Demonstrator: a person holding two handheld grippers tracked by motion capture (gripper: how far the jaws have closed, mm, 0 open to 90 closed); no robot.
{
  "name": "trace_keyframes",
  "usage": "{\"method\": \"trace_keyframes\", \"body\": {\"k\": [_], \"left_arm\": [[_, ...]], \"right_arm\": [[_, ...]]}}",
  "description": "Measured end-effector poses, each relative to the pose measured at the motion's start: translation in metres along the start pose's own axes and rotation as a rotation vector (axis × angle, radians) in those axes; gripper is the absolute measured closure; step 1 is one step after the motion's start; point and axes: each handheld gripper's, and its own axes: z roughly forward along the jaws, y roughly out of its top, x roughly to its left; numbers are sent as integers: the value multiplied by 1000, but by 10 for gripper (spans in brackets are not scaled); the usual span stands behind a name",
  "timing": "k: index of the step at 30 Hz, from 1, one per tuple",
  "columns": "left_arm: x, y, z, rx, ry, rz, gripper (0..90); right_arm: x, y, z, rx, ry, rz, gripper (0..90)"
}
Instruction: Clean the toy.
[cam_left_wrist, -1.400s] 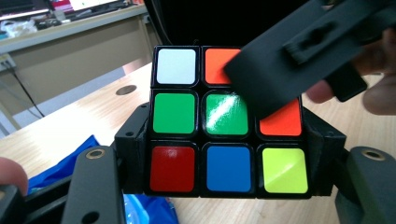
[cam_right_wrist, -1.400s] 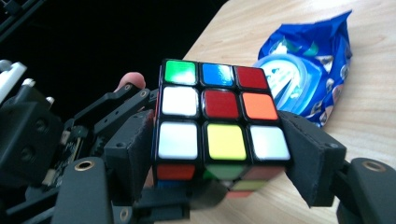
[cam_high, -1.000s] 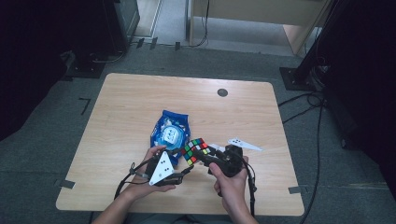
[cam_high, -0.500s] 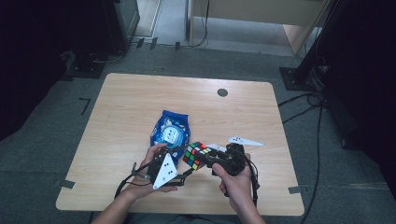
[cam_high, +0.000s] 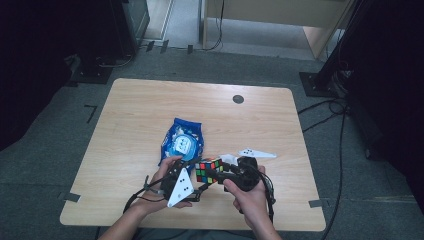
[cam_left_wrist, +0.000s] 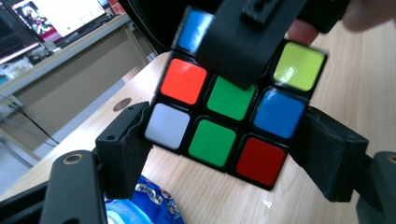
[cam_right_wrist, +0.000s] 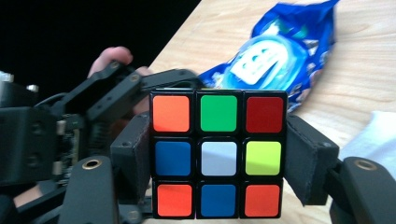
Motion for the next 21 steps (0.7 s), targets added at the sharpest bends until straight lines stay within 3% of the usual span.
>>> {"method": "trace_keyframes", "body": {"k": [5, 6, 7, 13, 15, 17, 19, 21], "left_arm": [[-1, 2, 0, -9, -10, 18, 267], [-1, 2, 0, -12, -22, 25, 302], [-3, 2, 0, -19, -8, 31, 339], [9, -1, -1, -13, 20, -20, 341], [17, -4, -2, -18, 31, -63, 340], [26, -8, -4, -20, 47, -110, 340], [33, -12, -5, -16, 75, -145, 340], [37, -15, -5, -3, 91, -161, 340]], "right_arm": [[7, 0, -2, 2, -32, -58, 343], [6, 0, -3, -7, -31, -67, 341], [6, 0, -5, -14, -25, -67, 341], [-5, 4, -19, -38, 54, -85, 338], [-11, 6, -28, -71, 57, -113, 344], [-19, 7, -33, -116, -17, -156, 343], [-33, 4, -31, -133, -147, -190, 349], [-50, -3, -20, -113, -281, -205, 349]]}}
